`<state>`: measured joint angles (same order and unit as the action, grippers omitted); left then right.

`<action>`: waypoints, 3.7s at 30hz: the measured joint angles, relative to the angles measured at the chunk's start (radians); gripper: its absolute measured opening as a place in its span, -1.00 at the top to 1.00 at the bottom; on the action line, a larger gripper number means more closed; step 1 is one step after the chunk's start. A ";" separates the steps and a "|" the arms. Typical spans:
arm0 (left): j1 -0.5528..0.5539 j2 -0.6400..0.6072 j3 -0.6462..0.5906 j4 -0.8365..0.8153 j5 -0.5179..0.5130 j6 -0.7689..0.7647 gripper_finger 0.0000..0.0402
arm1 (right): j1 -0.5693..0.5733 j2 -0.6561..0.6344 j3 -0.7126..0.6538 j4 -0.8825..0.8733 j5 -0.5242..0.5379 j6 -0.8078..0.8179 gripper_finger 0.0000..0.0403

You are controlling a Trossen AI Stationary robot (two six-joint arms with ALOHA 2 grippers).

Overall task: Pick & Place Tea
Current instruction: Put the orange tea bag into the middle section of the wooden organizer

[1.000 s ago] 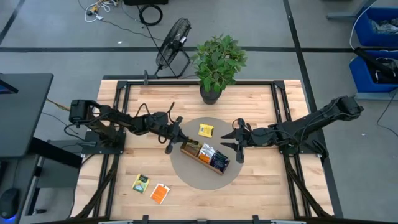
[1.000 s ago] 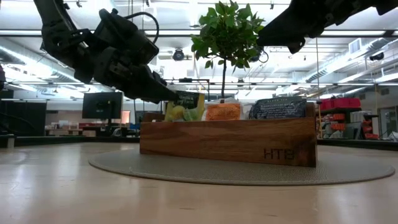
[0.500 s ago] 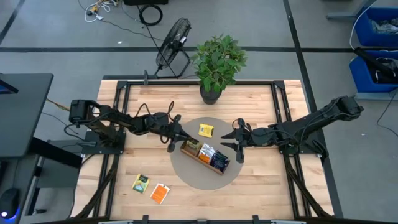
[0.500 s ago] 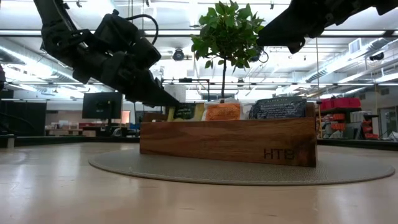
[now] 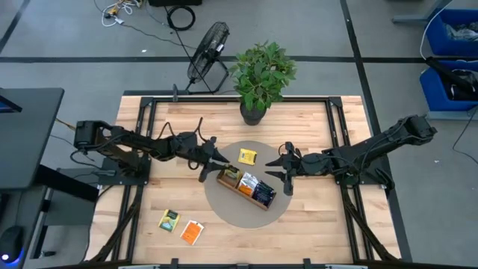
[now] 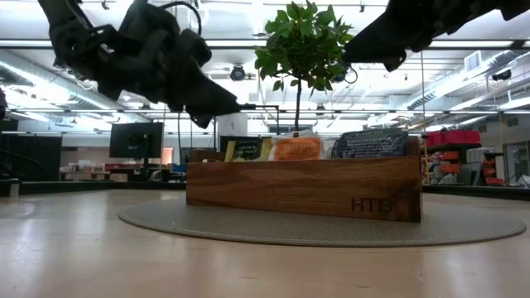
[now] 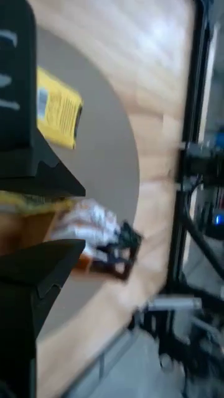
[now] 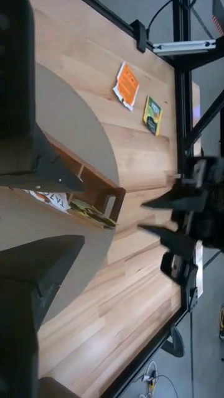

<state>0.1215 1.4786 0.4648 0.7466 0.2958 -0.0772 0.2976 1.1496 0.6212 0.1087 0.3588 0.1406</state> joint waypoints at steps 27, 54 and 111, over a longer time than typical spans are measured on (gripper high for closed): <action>-0.366 -0.073 0.000 -0.241 0.053 -0.313 0.37 | -0.042 0.000 0.000 -0.029 0.000 0.000 0.36; -0.781 -0.071 0.177 -0.763 -0.391 -0.442 0.37 | -0.041 0.000 0.000 -0.027 -0.030 0.042 0.36; -0.724 0.021 0.174 -0.806 -0.453 -0.400 0.98 | -0.041 0.018 -0.002 -0.060 -0.027 0.043 0.36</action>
<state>-0.6023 1.4992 0.6388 -0.0589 -0.1571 -0.4776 0.2562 1.1672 0.6195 0.0492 0.3321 0.1841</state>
